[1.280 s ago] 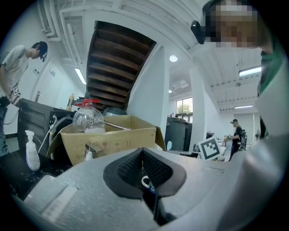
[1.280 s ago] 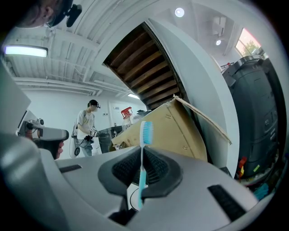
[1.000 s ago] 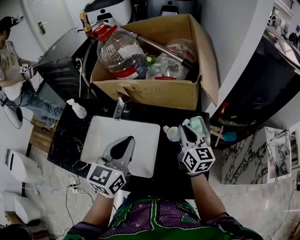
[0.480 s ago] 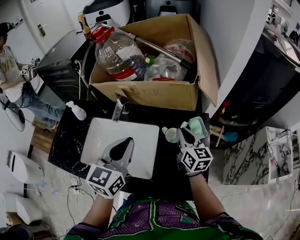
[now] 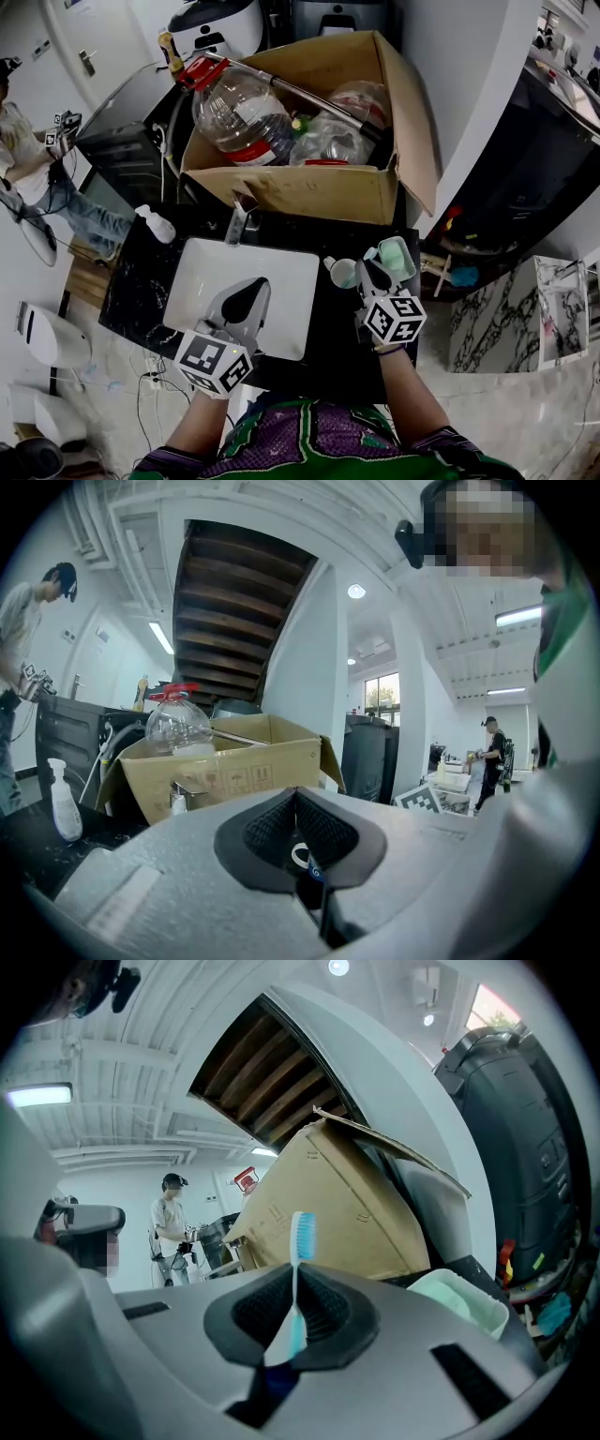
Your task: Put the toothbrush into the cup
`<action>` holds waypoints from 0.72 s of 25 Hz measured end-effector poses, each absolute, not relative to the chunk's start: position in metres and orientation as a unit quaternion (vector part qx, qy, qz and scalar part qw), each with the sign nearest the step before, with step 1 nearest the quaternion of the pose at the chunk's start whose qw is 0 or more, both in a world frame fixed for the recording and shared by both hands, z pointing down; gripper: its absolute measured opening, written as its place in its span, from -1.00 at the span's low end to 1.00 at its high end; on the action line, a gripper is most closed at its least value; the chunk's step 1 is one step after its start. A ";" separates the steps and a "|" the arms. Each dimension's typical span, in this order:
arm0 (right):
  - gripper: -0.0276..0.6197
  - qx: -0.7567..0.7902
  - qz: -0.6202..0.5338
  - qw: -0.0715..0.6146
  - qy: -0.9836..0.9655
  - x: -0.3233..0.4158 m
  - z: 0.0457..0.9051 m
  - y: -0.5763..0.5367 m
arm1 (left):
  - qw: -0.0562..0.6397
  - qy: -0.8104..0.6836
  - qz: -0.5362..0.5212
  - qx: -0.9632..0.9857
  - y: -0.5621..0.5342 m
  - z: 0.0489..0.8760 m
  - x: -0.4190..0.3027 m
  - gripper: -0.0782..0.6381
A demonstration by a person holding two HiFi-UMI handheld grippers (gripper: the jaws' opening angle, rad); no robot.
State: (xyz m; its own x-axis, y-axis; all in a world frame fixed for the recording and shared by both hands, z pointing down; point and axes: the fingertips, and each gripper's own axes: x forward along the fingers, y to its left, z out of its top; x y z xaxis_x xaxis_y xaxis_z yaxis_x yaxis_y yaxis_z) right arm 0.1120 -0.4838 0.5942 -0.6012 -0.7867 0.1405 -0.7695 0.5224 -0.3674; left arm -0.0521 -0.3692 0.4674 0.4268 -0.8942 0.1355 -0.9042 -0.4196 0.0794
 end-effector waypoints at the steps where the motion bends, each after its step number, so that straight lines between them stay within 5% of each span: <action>1: -0.87 -0.446 -0.202 0.024 0.872 0.113 0.595 -0.484 | 0.070 -0.534 0.037 0.842 -0.369 0.467 -0.052 -0.74; 18: -0.84 -0.436 -0.224 0.009 0.872 0.119 0.610 -0.489 | 0.080 -0.527 0.035 0.845 -0.362 0.469 -0.043 -0.74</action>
State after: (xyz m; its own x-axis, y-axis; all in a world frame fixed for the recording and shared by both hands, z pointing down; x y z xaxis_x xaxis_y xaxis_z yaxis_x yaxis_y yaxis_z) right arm 0.1189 -0.4892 0.6103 -0.6192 -0.7643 0.1802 -0.7566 0.5193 -0.3974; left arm -0.0432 -0.3619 0.4690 0.4417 -0.8856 0.1437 -0.8968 -0.4314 0.0981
